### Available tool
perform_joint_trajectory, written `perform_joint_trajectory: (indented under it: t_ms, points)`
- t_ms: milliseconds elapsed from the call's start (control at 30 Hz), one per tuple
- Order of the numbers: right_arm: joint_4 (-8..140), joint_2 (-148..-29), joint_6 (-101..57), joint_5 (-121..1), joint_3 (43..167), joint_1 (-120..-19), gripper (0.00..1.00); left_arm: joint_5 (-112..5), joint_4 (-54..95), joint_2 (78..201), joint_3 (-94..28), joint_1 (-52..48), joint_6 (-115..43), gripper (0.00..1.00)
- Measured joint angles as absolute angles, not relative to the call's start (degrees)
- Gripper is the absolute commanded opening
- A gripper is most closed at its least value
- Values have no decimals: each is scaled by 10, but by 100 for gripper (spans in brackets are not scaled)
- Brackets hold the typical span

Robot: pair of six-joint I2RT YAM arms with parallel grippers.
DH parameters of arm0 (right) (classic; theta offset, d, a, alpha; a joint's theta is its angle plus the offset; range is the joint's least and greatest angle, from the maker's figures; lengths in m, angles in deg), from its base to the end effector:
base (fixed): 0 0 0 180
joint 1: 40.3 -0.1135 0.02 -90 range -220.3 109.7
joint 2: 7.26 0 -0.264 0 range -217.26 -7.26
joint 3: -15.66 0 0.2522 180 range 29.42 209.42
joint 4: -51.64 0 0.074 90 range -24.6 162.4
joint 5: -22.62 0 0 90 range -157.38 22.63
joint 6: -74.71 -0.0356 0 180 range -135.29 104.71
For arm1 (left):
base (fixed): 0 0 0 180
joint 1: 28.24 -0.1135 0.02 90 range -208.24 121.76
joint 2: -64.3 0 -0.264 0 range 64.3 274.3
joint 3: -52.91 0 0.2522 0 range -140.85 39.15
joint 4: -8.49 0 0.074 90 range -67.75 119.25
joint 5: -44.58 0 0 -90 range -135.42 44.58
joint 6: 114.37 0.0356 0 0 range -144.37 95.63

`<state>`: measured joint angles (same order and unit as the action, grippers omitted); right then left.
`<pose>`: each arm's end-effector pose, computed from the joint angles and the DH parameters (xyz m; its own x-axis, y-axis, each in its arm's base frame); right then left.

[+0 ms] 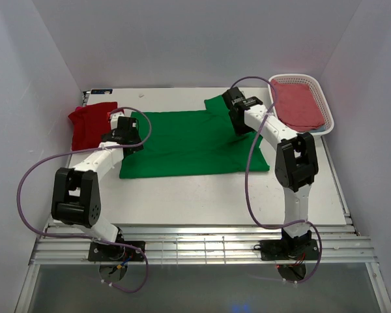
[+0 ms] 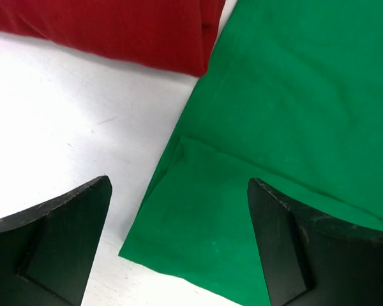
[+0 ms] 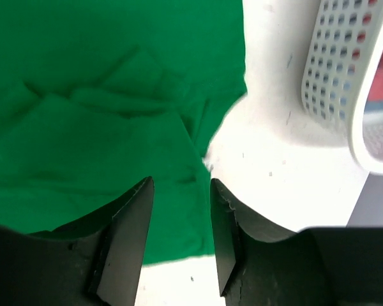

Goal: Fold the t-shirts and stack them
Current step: Fold the tshirt

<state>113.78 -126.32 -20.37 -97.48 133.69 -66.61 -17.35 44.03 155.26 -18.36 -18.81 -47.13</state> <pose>0.4092 0.1824 0.2462 -0.8128 -0.3164 -0.4892 -0.1090 0.9074 -0.4058 0.3204 -0.0362 0.2059 -0.7008 -0.2297 -0.6754 -0.4243 0.8953 0.1358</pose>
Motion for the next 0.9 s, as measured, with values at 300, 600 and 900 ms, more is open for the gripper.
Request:
perform_joint_trajectory:
  t_ms: [300,600,900]
  points:
    - [1091,-1096,-244,-917,1134,-666,8,-194,419,1476,-183,-141,-491,0]
    - [1054,-1128,-280,-829,1041,-666,8,-250,413,1556,-137,-100,-508,0]
    - [1048,-1143,-304,-829,1010,-665,8,-254,410,1583,-112,-101,-508,0]
